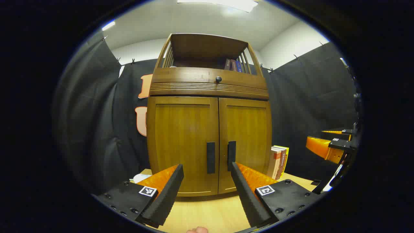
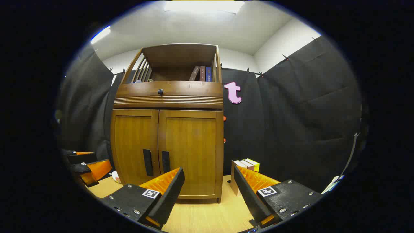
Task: Open the right door of the double-door shoe cabinet with the right hand, and open the left door with the left hand.
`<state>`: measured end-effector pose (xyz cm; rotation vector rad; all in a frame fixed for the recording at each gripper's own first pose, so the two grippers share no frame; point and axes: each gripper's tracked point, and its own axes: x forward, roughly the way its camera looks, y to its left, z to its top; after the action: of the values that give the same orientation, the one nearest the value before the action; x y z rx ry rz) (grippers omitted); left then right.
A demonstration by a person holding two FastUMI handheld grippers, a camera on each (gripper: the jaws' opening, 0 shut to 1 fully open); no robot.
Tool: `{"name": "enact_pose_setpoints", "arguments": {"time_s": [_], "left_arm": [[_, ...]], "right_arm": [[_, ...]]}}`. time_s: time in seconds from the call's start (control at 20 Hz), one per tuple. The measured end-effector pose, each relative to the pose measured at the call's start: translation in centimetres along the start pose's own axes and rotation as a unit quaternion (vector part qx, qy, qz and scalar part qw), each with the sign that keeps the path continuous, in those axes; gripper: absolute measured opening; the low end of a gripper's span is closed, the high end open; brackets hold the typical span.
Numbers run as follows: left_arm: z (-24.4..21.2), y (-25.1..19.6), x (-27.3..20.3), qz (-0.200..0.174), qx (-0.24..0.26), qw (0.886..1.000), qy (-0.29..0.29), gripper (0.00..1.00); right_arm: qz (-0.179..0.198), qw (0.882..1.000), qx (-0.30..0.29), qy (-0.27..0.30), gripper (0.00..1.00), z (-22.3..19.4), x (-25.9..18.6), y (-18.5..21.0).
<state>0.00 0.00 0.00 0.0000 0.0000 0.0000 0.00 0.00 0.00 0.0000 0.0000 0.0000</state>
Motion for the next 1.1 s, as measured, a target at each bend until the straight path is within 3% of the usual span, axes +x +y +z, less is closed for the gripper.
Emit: {"name": "enact_pose_setpoints", "arguments": {"time_s": [0.05,0.1,0.15,0.2,0.9,1.1], "left_arm": [[-0.1,0.1,0.0,0.002,-0.002,1.000,0.000,0.95],[-0.3,-0.1,0.1,0.002,-0.007,1.000,0.002,0.95],[-0.5,-0.1,0.2,0.002,-0.012,1.000,0.003,0.95],[-0.5,-0.1,0.2,0.004,-0.012,1.000,0.004,0.96],[-0.5,0.7,0.4,0.027,-0.007,1.000,0.005,0.95],[-0.6,1.0,0.4,0.033,-0.006,0.999,0.005,0.95]], "right_arm": [[-0.001,1.000,-0.005,-0.002,0.99,0.0,-0.1,0.0],[0.001,1.000,-0.008,-0.001,0.94,-0.1,0.0,0.2],[0.004,1.000,-0.006,0.001,0.98,-0.2,-0.1,0.4],[0.005,1.000,-0.003,0.001,0.94,-0.1,-0.2,0.4],[0.017,0.999,0.028,0.012,0.98,-0.7,0.1,1.3],[0.019,0.999,0.026,0.015,0.94,-0.7,0.0,1.2]]}}
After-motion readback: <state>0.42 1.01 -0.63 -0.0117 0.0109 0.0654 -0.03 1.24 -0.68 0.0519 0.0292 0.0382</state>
